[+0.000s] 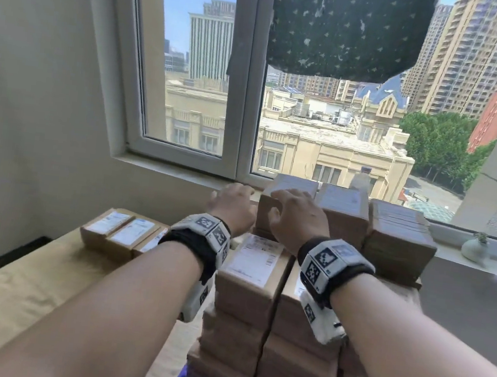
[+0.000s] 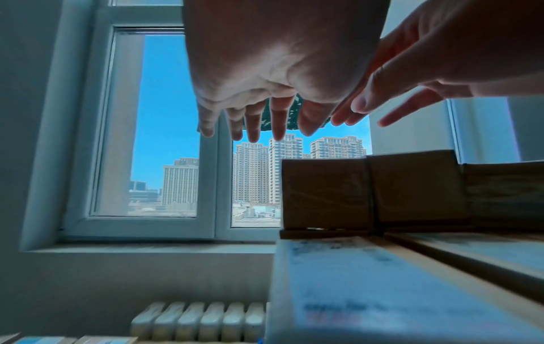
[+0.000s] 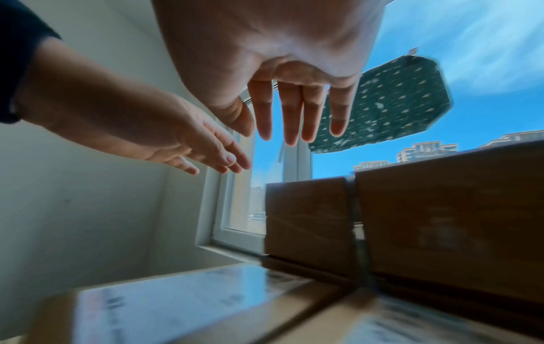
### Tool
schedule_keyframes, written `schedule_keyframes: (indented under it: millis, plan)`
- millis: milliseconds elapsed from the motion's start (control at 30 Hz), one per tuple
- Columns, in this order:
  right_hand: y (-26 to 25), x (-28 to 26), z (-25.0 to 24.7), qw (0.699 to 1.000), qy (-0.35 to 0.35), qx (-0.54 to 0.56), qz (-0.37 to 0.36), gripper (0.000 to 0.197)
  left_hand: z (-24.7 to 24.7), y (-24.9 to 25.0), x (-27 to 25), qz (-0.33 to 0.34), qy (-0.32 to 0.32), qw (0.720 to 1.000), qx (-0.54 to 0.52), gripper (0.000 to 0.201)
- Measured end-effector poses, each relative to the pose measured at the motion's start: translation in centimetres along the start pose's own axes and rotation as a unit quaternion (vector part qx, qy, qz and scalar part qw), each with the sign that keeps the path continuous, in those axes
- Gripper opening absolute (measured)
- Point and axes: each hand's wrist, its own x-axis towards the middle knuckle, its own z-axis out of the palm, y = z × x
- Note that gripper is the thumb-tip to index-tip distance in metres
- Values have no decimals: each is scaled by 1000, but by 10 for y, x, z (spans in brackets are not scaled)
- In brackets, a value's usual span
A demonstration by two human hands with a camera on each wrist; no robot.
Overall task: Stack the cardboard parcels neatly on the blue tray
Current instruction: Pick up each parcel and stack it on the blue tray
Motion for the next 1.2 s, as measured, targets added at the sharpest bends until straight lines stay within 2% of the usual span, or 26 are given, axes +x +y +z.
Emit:
schedule_keyframes:
  millis: [200, 300, 467, 633, 833, 1000, 1100, 1200]
  plan:
    - [-63, 1, 47, 998, -51, 22, -21, 42, -8, -77, -24, -49, 4, 999, 10, 47]
    - [-88, 2, 72, 997, -69, 35, -11, 41, -11, -109, -37, -62, 3, 998, 1, 45]
    - [-154, 5, 125, 993, -108, 46, -1, 41, -23, -190, -57, -103, -20, 994, -7, 45]
    - [-210, 1, 176, 984, -155, 60, 60, 42, -26, -261, -76, -122, -49, 991, -17, 47]
    - [-267, 5, 221, 975, -171, 66, 123, 39, -31, -333, -82, -125, -82, 988, -39, 45]
    - [-293, 8, 251, 970, -175, 71, 153, 34, -21, -367, -77, -118, -107, 985, -73, 46]
    - [-291, 11, 269, 965, -188, 61, 170, 26, -7, -378, -70, -117, -130, 980, -91, 44]
    - [-280, 22, 284, 958, -190, 68, 204, 30, 4, -386, -55, -115, -144, 978, -101, 46]
